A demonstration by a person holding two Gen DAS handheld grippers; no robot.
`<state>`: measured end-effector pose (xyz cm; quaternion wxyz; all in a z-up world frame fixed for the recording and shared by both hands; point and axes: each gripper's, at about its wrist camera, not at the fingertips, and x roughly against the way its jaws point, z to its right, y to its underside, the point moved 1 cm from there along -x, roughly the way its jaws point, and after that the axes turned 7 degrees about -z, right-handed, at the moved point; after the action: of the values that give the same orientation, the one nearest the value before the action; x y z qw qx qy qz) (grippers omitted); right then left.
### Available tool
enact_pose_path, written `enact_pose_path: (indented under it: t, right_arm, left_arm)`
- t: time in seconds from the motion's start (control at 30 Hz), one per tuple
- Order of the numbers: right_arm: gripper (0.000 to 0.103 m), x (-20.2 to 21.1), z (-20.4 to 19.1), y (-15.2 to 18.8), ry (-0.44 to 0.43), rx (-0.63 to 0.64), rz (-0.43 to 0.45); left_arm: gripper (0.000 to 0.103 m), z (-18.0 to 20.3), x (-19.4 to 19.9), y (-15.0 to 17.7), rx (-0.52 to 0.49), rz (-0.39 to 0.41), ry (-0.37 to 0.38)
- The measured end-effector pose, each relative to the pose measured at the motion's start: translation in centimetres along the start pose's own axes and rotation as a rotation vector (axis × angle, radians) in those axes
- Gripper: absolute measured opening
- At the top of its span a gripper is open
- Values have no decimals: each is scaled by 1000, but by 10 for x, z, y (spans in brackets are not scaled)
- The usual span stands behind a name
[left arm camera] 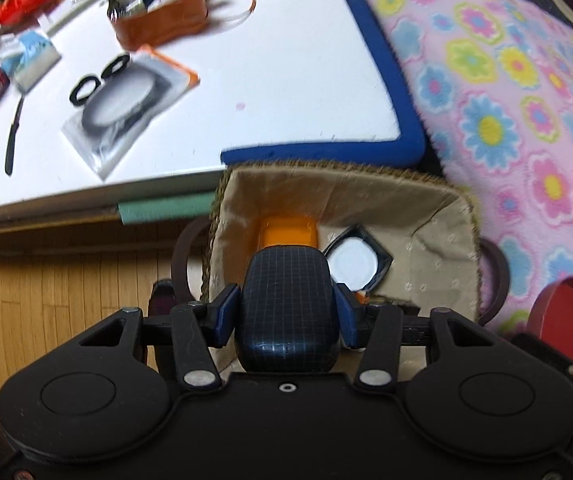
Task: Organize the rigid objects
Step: 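Lift the black case and red lid and carry them toward the basket, then lower both tools into the basket and open them to release the case and lid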
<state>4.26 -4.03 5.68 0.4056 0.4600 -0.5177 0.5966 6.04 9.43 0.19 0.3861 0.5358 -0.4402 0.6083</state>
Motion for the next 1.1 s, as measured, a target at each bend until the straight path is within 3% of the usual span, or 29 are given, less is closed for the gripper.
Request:
enact_pose_path:
  t: [0.27,0.73,0.97,1.1]
  right_arm:
    - [76,-32,-4,-8,4,-17,-55]
    - [76,-49,-12,-12,-15,-2,-86]
    - [81,-53,-11,-13,-8,-14,-94]
    - [88,-53,-8,-11,1,-21,-94]
  left_arm:
    - [49,4,-7,-1,-15,-14,-19]
    - [49,3,-11,-2,4,-35,-35]
    - [65,-1,-14,-2,17,-47,-63]
    - [67,0,-15,-1,12,-53,-58]
